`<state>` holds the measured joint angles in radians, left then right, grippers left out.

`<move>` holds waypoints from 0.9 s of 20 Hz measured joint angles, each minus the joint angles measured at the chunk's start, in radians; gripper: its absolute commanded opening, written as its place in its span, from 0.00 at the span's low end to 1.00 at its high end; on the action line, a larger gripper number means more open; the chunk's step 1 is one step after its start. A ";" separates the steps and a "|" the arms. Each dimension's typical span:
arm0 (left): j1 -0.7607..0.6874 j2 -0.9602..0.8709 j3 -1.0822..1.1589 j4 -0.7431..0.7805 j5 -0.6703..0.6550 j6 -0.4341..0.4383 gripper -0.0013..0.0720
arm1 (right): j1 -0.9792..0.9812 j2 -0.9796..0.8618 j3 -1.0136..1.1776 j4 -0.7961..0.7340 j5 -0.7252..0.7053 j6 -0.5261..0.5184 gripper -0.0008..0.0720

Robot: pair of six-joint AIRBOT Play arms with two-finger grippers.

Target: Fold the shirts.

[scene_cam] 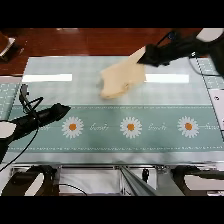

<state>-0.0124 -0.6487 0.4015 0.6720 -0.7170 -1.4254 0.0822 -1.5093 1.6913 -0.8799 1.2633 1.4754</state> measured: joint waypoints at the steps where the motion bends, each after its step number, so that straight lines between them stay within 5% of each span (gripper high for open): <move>1: 0.000 0.000 0.000 0.000 0.000 0.000 0.06 | -0.044 0.000 0.052 -0.017 0.040 0.019 0.03; 11: 0.000 0.000 -0.001 0.001 -0.023 0.003 0.06 | -0.563 0.048 0.261 -0.011 0.404 0.181 0.03; 18: 0.000 0.000 -0.001 0.001 -0.033 0.004 0.06 | -0.792 0.210 0.153 -0.225 0.561 0.220 0.03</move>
<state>-0.0124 -0.6487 0.4004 0.6727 -0.7502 -1.4216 -0.7101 -1.2991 1.8439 -1.1046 1.8244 1.6951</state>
